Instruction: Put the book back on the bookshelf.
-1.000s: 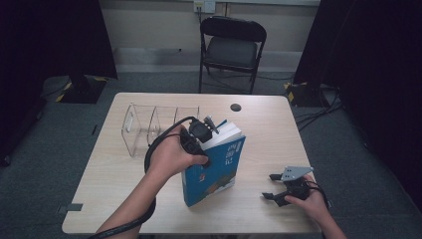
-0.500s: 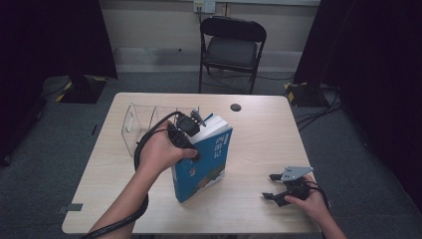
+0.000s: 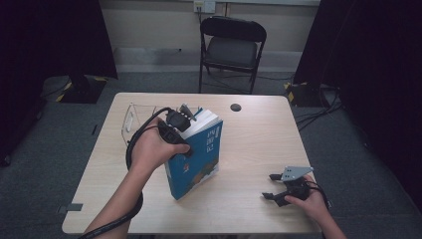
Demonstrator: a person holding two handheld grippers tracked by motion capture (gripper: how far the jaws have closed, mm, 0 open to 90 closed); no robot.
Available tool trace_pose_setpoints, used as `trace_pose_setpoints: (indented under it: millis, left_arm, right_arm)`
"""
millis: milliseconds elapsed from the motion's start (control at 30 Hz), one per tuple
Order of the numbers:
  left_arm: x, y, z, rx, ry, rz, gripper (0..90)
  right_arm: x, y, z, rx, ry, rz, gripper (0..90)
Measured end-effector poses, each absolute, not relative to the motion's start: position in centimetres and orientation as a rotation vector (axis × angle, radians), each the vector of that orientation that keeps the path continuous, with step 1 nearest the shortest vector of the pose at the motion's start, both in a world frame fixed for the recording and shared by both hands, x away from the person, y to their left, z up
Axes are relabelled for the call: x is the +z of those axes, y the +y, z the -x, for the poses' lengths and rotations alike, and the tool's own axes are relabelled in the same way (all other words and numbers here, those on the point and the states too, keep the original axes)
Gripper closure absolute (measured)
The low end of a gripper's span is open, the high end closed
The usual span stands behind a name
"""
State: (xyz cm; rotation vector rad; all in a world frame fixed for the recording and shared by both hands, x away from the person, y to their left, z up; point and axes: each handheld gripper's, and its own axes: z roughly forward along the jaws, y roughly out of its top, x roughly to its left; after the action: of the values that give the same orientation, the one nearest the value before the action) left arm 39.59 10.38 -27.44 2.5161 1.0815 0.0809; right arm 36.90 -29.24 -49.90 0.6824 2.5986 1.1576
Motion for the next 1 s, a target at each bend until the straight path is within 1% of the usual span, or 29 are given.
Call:
trace_pose_setpoints:
  millis: [600,800,1000]
  left_arm:
    - [-27.3,13.3,-39.3,0.089,1.186,-2.45,61.7]
    - [-27.3,13.9,-39.3,0.067,1.193,-2.434,61.7]
    - [-27.1,14.1,-39.0,0.076,1.186,-2.444,61.7]
  right_arm:
    - [-49.9,-29.2,-36.9,1.162,2.606,-0.686,21.8]
    - [-49.9,-29.2,-36.8,1.162,2.608,-0.689,21.8]
    - [-49.9,-29.2,-36.9,1.161,2.608,-0.687,21.8]
